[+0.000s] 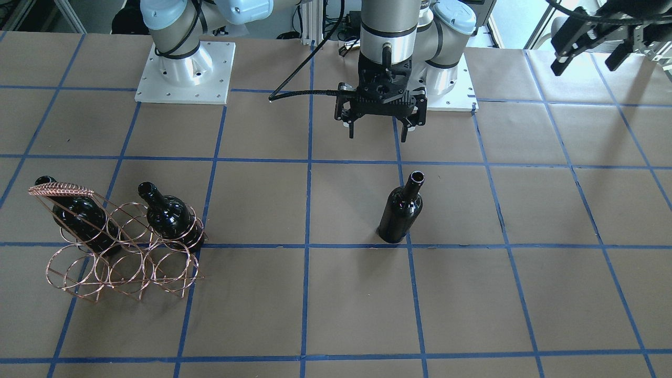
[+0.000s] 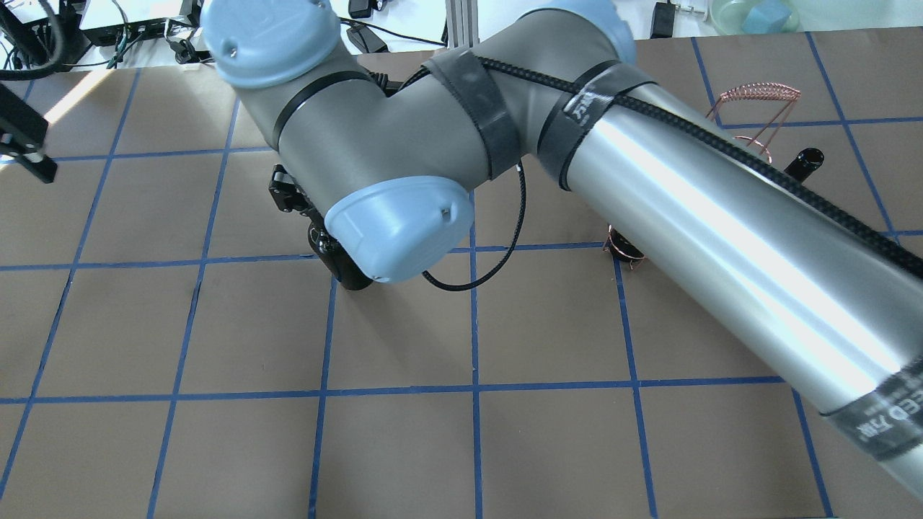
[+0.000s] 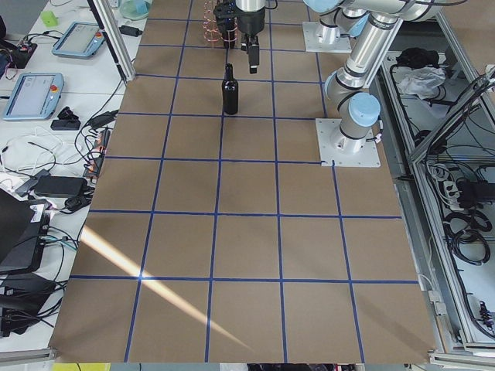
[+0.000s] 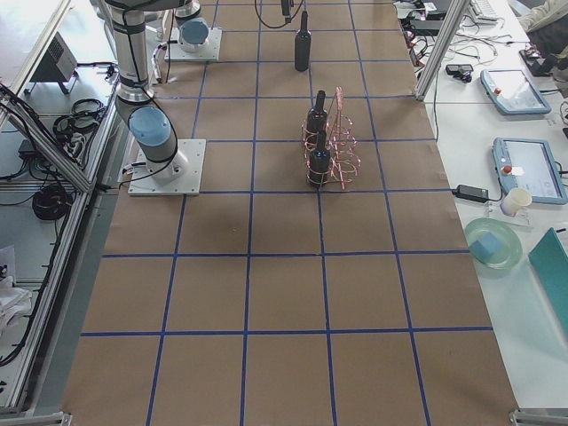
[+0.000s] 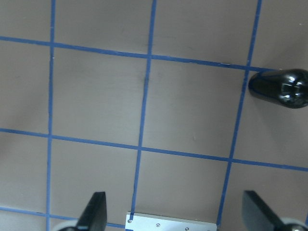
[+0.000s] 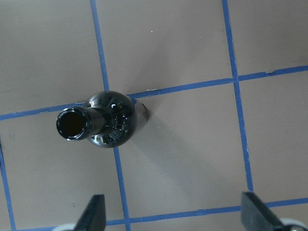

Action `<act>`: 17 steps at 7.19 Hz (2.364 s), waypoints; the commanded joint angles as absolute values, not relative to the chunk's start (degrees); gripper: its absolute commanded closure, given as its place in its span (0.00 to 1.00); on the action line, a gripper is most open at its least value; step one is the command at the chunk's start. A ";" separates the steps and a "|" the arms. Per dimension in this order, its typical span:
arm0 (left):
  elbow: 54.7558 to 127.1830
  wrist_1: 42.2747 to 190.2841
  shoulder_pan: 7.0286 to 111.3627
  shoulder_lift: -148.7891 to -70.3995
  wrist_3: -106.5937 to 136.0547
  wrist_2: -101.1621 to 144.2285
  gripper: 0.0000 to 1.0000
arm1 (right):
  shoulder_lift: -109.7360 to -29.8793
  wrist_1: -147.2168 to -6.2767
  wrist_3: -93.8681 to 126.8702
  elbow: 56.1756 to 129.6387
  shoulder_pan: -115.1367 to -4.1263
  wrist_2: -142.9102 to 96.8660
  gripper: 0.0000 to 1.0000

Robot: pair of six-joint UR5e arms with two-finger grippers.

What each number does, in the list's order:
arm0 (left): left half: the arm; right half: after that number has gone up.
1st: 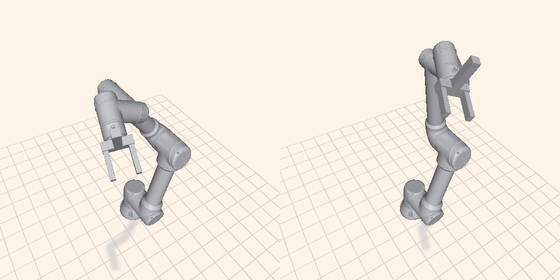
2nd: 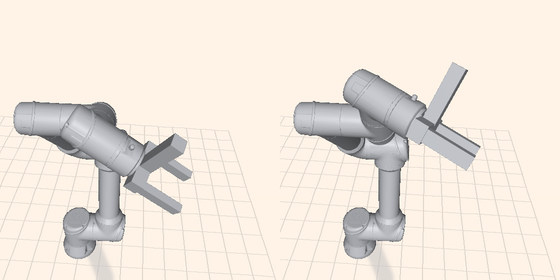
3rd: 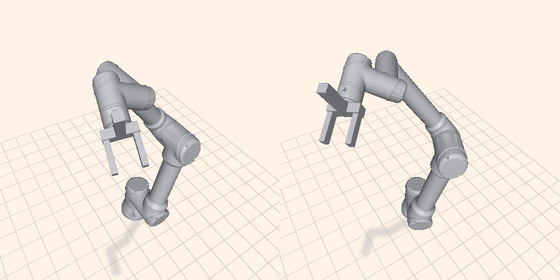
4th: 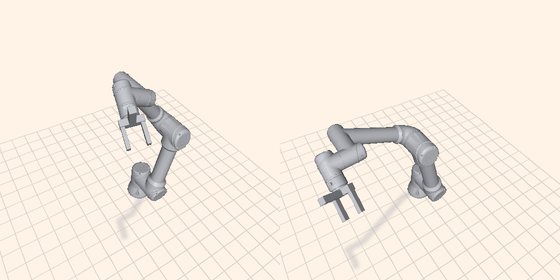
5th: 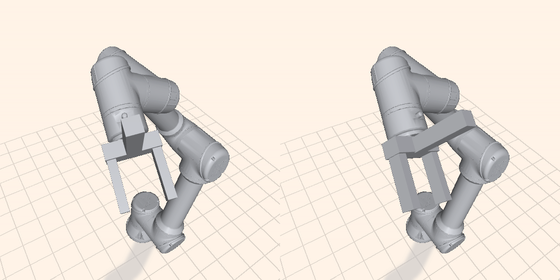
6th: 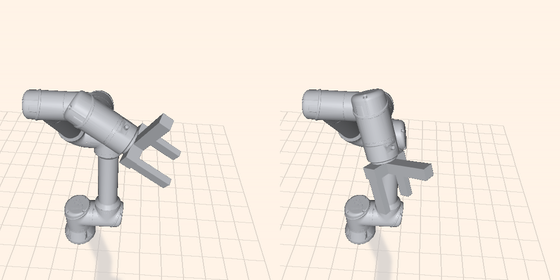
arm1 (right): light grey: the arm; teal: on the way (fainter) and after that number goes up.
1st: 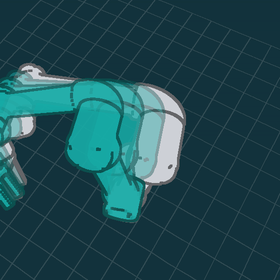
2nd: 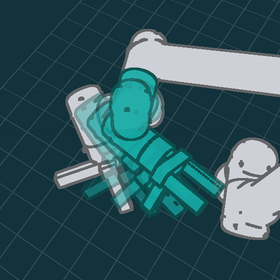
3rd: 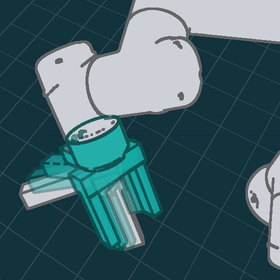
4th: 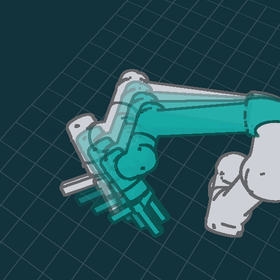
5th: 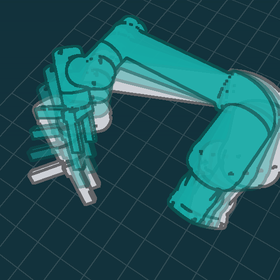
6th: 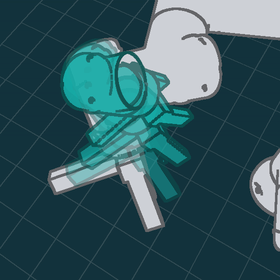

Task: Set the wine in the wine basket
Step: 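Reach the right gripper over to the bottle neck while the left arm withdraws, then close the right gripper around the bottle neck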

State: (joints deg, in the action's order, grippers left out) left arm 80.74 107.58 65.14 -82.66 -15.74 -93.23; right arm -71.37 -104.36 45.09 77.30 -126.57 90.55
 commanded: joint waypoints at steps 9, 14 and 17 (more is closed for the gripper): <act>80.77 107.75 57.75 -81.83 -18.19 -93.16 0.00 | -60.29 -115.84 37.71 72.68 -129.55 93.60 0.00; 81.03 107.75 57.83 -81.74 -18.19 -93.16 0.00 | -60.64 -115.75 36.74 72.68 -129.20 93.52 0.40; 81.12 107.75 57.83 -81.65 -18.19 -93.16 0.00 | -60.47 -116.45 36.65 72.69 -129.20 93.16 0.54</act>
